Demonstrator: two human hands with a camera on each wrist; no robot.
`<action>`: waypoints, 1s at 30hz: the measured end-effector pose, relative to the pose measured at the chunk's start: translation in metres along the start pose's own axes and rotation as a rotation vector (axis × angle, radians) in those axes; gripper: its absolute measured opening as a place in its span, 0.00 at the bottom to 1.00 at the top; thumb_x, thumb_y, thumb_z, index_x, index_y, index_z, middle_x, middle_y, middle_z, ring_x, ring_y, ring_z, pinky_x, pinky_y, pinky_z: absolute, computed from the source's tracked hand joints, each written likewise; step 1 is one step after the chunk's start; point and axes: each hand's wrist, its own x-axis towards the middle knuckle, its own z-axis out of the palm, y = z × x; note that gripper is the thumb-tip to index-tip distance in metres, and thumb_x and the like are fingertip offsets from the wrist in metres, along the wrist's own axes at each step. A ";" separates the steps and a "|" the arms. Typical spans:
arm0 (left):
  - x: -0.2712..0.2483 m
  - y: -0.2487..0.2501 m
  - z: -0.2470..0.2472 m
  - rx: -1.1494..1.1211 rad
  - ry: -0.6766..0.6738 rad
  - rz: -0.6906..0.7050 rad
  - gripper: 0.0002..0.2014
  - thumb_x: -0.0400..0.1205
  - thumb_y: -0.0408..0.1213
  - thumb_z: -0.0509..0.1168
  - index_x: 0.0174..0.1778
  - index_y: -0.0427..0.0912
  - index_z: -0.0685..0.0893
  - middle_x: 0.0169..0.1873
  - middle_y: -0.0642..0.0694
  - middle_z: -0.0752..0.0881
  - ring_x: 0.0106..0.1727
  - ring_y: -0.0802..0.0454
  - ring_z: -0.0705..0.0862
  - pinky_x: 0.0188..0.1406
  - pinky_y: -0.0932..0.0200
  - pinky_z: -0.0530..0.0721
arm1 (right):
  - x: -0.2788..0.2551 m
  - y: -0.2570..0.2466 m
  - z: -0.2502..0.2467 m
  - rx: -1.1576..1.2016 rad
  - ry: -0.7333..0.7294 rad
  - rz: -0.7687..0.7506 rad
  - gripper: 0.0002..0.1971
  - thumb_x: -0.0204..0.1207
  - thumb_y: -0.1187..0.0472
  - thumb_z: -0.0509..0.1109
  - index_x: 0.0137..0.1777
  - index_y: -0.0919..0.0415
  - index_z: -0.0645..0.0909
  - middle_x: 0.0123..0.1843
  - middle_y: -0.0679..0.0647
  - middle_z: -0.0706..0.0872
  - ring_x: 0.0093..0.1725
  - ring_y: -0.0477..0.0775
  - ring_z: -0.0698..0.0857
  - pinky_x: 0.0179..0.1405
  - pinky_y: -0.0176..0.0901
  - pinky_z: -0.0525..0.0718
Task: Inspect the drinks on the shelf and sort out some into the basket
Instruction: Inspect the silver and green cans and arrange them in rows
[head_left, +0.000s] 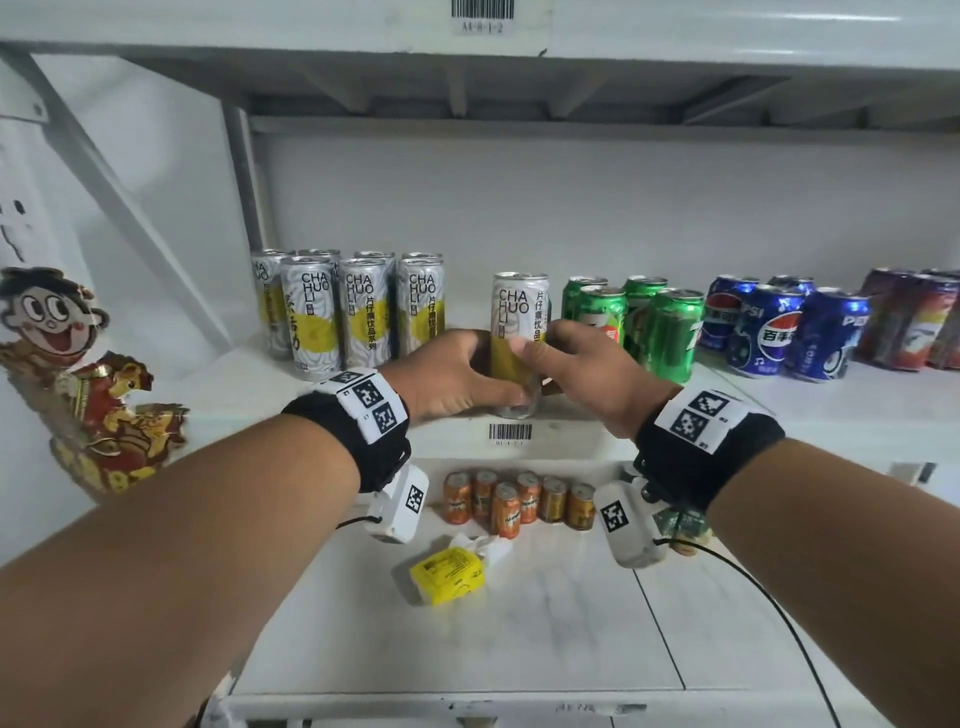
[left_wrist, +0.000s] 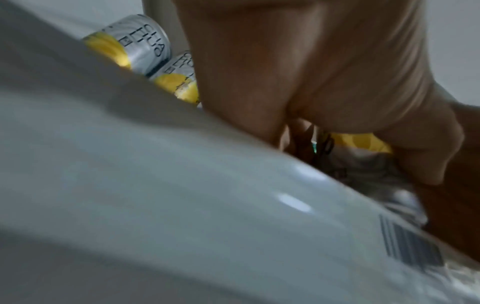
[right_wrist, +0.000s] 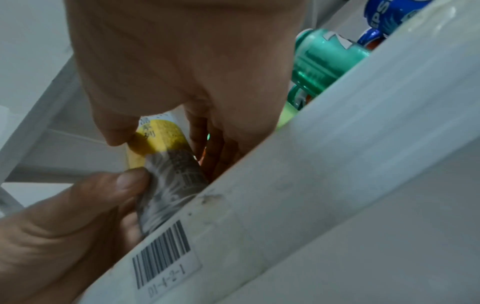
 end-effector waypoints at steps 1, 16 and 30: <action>-0.002 -0.004 0.000 -0.018 -0.002 -0.006 0.28 0.67 0.51 0.90 0.62 0.49 0.92 0.57 0.50 0.97 0.60 0.52 0.95 0.66 0.47 0.91 | 0.001 0.001 0.001 0.035 0.000 0.012 0.20 0.83 0.49 0.76 0.64 0.66 0.85 0.58 0.65 0.93 0.59 0.70 0.92 0.62 0.72 0.90; -0.004 -0.020 -0.001 -0.205 0.061 0.030 0.35 0.64 0.51 0.92 0.65 0.45 0.92 0.62 0.43 0.95 0.66 0.42 0.94 0.71 0.36 0.90 | 0.003 0.013 0.003 0.255 -0.113 0.071 0.18 0.76 0.54 0.80 0.62 0.62 0.86 0.59 0.64 0.94 0.60 0.69 0.93 0.63 0.61 0.92; -0.018 -0.008 0.005 -0.019 0.194 0.092 0.33 0.67 0.48 0.90 0.68 0.49 0.89 0.60 0.51 0.96 0.62 0.49 0.95 0.68 0.38 0.92 | -0.001 0.018 -0.003 0.316 -0.166 -0.037 0.11 0.76 0.56 0.79 0.55 0.59 0.88 0.57 0.59 0.94 0.58 0.61 0.93 0.59 0.52 0.91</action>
